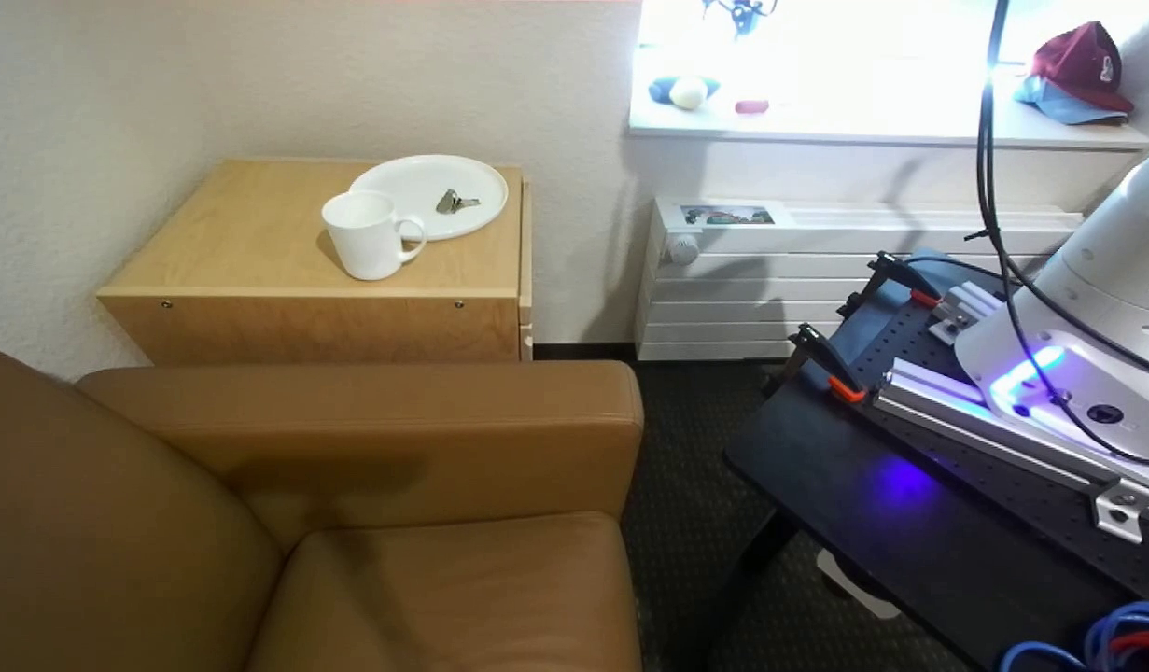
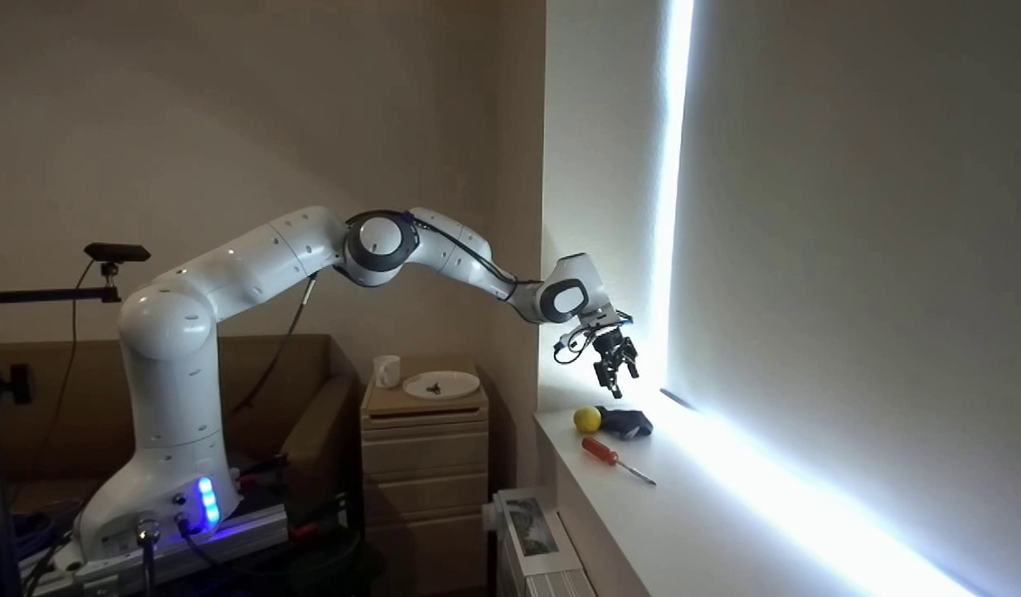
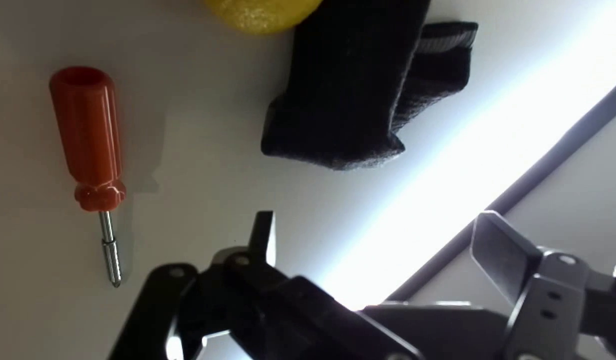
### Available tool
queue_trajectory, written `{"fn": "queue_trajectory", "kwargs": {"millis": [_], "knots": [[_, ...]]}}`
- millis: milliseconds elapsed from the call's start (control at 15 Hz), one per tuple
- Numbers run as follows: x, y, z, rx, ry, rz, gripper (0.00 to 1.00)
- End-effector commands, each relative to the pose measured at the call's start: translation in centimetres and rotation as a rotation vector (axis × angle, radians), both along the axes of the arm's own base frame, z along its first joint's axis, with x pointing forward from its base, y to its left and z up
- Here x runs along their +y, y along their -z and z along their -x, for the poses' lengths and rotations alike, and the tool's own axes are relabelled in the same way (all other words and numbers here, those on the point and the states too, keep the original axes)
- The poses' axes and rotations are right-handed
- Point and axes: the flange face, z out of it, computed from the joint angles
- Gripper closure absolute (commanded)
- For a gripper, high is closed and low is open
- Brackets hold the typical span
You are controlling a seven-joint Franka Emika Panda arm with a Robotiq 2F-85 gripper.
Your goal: Put the sock on the windowsill on the armrest
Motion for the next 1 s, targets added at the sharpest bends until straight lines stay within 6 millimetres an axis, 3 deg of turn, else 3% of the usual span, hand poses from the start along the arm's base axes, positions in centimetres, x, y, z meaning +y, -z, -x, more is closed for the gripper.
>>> {"fn": "queue_trajectory", "kwargs": {"millis": [0,133,400,667,933], "knots": [[0.2,0.1,-0.1,0.002,-0.002,-0.001,0.00],[1.4,-0.2,-0.2,-0.028,-0.112,0.020,0.00],[1.9,1.7,-1.5,-0.110,-0.186,0.073,0.00],[1.4,4.7,-1.1,-0.005,-0.118,0.063,0.00],[-0.1,6.3,-0.6,0.072,-0.052,0.064,0.00]]}}
